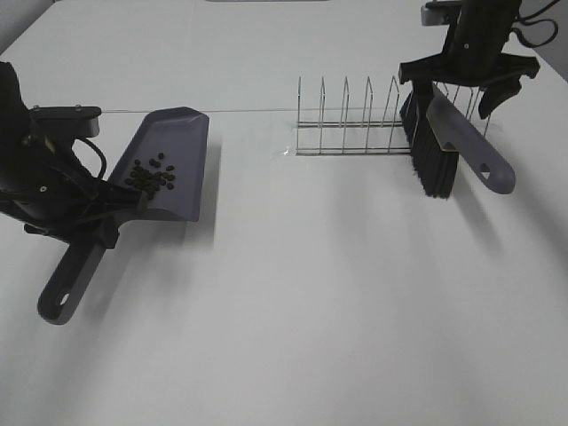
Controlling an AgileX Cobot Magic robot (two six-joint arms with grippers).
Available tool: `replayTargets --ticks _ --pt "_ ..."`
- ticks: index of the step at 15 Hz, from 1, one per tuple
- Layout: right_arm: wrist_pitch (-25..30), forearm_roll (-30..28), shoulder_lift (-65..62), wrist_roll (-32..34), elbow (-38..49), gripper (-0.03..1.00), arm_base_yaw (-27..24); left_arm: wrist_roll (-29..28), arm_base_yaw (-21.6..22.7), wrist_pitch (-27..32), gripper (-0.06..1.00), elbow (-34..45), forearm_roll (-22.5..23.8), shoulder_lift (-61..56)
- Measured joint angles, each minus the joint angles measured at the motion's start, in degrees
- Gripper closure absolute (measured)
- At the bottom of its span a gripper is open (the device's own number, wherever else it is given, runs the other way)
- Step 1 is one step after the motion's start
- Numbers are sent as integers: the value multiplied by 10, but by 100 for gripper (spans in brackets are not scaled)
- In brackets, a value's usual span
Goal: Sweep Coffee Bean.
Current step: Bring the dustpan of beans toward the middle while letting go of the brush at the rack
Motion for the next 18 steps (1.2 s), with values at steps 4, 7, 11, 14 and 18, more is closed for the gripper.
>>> replayTargets --ticks 4,7,11,14,18 --pt "49 36 -62 -32 0 17 -1 0 0 -12 59 0 -21 0" --pt "53 38 -84 -50 0 17 1 0 0 -12 59 0 -28 0" --pt "54 31 -171 -60 100 17 32 0 -46 -23 59 0 -30 8" --pt "54 31 -239 -60 211 17 37 -6 -66 -32 59 0 -30 33" --pt "41 39 -400 -60 445 17 37 -8 -74 -58 59 -1 -32 80"
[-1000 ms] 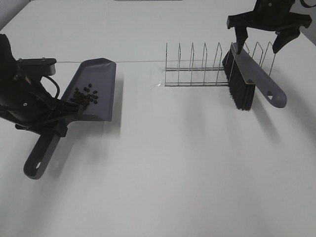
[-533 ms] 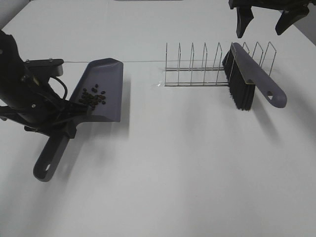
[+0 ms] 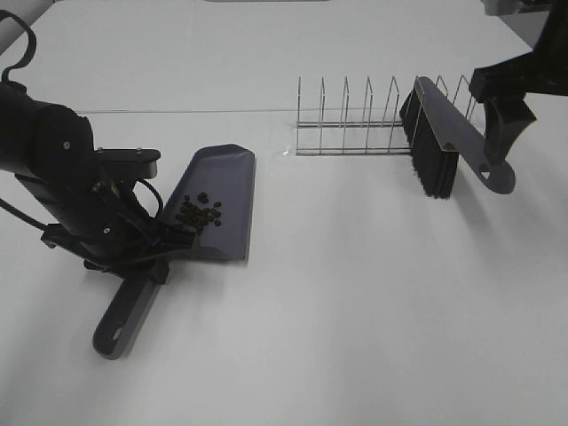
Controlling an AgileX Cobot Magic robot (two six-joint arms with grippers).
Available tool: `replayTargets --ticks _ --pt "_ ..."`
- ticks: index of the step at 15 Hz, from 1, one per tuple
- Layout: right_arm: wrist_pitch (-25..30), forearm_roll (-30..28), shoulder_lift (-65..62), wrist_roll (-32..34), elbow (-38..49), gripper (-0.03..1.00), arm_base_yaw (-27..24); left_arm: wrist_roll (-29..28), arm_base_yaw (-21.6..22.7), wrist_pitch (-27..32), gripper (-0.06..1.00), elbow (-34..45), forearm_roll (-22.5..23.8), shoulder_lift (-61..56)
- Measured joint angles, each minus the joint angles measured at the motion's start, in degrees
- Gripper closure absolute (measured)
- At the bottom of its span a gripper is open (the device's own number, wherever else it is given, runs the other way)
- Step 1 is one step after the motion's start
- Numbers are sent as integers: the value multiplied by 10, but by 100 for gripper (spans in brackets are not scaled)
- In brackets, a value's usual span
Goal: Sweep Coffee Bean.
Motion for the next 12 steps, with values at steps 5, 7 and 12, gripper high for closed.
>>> replayTargets --ticks 5,7,12 --pt "-44 18 -124 0 128 17 0 0 0 -9 45 0 -1 2" --pt "-44 18 -175 0 165 17 0 0 0 -10 34 0 -1 -3" --pt "-22 18 -321 0 248 17 0 17 0 66 32 0 4 -80"
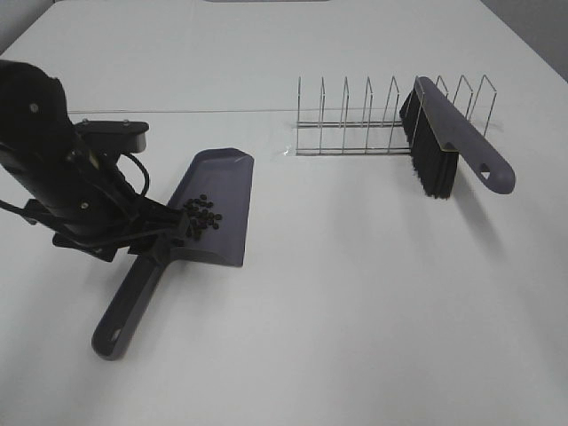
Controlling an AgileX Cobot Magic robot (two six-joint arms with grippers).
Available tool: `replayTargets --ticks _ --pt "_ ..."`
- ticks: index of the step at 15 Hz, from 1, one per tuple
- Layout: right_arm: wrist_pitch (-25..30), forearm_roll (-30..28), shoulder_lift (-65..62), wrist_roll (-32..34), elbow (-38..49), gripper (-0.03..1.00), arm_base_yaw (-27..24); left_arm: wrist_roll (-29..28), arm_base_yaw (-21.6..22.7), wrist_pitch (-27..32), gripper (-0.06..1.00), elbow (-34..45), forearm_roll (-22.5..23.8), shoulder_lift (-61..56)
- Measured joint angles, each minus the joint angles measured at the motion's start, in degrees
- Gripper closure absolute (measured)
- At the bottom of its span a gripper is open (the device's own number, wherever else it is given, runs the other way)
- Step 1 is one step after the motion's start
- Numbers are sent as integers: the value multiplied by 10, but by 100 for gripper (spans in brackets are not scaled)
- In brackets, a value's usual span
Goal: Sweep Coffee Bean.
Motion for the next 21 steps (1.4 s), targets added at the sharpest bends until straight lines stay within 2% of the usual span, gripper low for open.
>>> replayTargets --ticks 2,3,4,8,14,15,17,21 --pt "15 1 -60 0 32 17 0 13 0 78 32 0 6 -66" --pt "26 1 -114 0 66 17 0 14 0 151 32 0 13 -147" --pt "28 2 -129 0 76 17 0 14 0 166 32 0 14 -166" --pt "38 7 -242 0 150 17 0 14 0 302 32 2 34 -348" --pt "11 7 -354 -5 195 17 0 14 0 352 32 113 34 -607" --pt "0 7 -373 -31 195 17 0 16 0 364 32 166 34 -688" --pt "-1 7 -380 -45 195 17 0 27 0 368 32 198 34 -745" --pt "-29 17 -394 -72 208 17 0 118 0 350 32 255 21 -855"
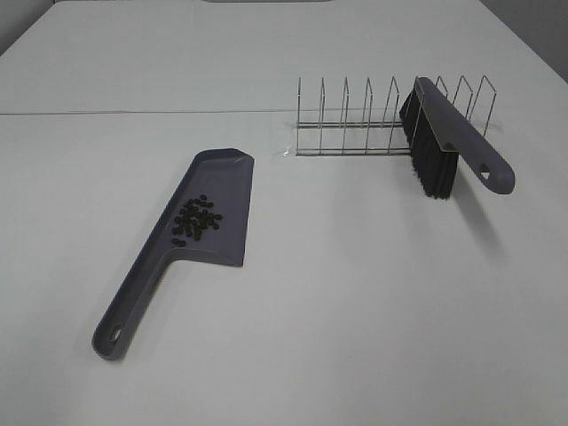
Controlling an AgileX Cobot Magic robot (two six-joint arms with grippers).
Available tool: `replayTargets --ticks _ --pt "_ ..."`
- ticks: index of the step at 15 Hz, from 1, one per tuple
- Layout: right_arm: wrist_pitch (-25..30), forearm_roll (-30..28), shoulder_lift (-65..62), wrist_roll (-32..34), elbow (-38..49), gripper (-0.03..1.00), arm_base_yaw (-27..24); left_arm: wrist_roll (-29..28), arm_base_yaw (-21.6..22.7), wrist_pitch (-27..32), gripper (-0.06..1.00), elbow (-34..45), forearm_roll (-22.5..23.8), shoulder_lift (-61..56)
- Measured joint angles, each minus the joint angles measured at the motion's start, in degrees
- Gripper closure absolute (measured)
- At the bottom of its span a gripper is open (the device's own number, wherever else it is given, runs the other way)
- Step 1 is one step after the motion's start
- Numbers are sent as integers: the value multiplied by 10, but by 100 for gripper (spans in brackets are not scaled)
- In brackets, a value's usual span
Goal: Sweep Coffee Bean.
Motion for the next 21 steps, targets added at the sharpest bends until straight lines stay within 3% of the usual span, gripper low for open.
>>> replayTargets --ticks 5,11,21 --pt "-15 39 -2 -65 7 17 0 113 0 -44 32 19 -88 -21" --pt "-17 39 -2 -68 9 17 0 164 0 -44 32 19 -102 -21" --pt "-17 39 -2 -68 9 17 0 151 0 -44 32 19 -102 -21"
